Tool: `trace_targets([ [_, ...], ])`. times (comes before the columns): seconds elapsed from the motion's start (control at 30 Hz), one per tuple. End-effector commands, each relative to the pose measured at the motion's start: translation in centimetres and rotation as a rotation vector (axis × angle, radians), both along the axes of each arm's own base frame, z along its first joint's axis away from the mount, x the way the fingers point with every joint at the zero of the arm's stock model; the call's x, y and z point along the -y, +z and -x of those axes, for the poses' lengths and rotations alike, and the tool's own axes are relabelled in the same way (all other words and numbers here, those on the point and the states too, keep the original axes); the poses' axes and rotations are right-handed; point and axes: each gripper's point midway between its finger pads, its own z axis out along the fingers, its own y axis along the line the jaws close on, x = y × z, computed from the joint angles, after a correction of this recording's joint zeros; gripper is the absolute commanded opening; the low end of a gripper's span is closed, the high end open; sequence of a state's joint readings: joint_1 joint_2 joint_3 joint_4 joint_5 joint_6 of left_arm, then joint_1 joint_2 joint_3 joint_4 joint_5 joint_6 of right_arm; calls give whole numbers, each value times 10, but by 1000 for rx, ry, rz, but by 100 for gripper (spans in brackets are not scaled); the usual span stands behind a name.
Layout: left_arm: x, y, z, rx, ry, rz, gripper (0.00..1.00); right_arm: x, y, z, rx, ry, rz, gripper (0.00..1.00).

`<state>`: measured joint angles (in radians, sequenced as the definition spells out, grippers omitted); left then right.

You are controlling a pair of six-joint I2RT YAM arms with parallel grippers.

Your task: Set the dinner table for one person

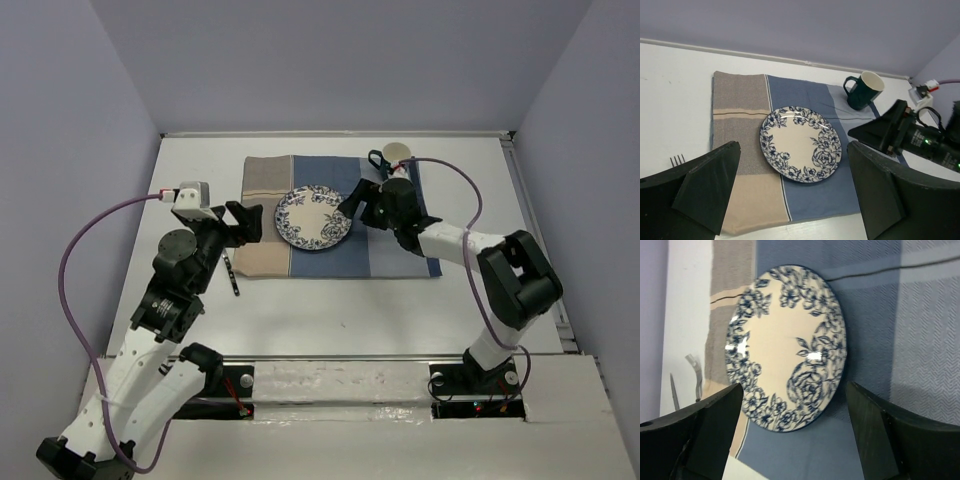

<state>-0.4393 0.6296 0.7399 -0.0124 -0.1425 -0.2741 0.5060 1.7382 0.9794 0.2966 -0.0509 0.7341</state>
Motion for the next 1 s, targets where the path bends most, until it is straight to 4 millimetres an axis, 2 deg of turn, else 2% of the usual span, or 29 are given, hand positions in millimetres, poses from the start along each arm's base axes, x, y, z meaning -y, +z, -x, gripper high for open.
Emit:
trace_targets([
  [0.0,-33,34,4,108,144,77,99,-36,39,29,151,128,126,85],
  [0.07,-48,37,5,120,212,90,99,-66,43,46,187,204,157,80],
  [0.1,-55,37,6,121,240,94,99,-80,45,52,203,218,172,69],
  [0.13,-63,41,9,133,271,104,99,-96,46,60,218,250,181,65],
  [0.17,-71,41,10,137,311,109,99,-126,46,74,247,301,201,61],
  [0.2,-75,42,11,139,330,112,99,-141,46,80,259,324,208,56],
  [0.23,-80,43,13,146,349,119,99,-162,43,97,271,378,230,52],
  [0.27,-83,44,14,150,366,123,99,-182,42,98,283,394,239,48],
  [0.33,-87,46,17,161,378,130,99,-205,37,110,292,439,262,47],
  [0.37,-89,46,17,162,387,132,99,-222,36,126,307,481,273,46],
  [0.43,-90,49,18,171,391,134,99,-247,30,129,321,495,299,45],
  [0.5,-91,49,19,174,391,136,99,-269,21,141,327,530,323,44],
  [0.57,-92,50,19,177,393,138,99,-281,13,151,322,556,335,43],
  [0.73,-92,51,20,182,392,142,99,-303,-11,152,309,571,375,42],
  [0.83,-92,52,22,186,391,142,99,-303,-32,151,276,583,420,42],
  [0.87,-92,52,22,186,388,142,99,-306,-29,150,283,580,414,42],
  [0.97,-90,52,22,188,378,142,99,-309,-39,148,272,584,434,42],
])
